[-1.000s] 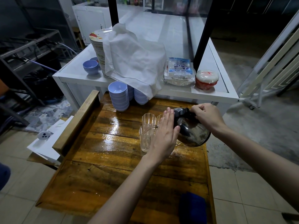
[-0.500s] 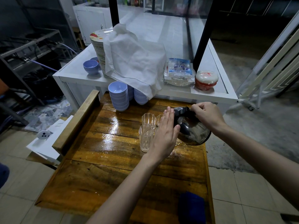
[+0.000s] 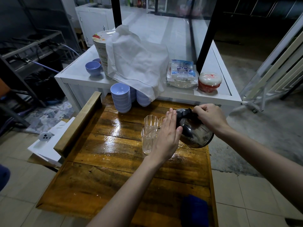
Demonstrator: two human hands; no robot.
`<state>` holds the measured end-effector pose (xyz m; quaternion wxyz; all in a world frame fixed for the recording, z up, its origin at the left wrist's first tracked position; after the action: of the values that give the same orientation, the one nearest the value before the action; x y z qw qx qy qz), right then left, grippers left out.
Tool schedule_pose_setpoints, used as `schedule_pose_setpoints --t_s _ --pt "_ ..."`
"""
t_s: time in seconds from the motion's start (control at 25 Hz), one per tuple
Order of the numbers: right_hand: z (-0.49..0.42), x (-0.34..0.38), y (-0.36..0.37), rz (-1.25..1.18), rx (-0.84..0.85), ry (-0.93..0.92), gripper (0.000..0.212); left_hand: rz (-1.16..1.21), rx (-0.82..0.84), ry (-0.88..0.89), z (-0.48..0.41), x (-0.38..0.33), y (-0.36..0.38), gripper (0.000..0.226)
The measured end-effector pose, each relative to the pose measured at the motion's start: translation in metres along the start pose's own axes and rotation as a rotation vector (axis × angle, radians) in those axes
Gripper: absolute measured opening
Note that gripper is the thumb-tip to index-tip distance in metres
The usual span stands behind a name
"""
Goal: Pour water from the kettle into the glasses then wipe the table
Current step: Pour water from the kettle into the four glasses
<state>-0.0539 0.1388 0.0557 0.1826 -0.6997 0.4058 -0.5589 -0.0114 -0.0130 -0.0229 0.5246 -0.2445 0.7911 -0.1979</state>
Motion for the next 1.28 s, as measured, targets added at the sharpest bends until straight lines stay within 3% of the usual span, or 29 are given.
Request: schedule_pose_setpoints --t_s 0.8,1.28 --pt "-0.003 -0.01 0.003 -0.044 0.002 -0.026 0.046 -0.005 -0.003 0.006 0.001 0.0 0.008 0.059" --pt "0.018 -0.071 0.004 -0.359 -0.065 0.38 0.037 -0.08 0.069 0.119 -0.008 -0.027 0.022 0.058"
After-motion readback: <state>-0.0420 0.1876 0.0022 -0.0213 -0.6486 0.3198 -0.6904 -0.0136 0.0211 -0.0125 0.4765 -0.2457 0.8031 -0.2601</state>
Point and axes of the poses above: each hand's wrist, its own z-axis away from the middle knuckle, its own y-axis out of the palm, x = y × z, the point moved 4 cm from there along -z, towards the middle knuckle, and after that the axes turned 14 degrees about -x, right-handed, at the moved point
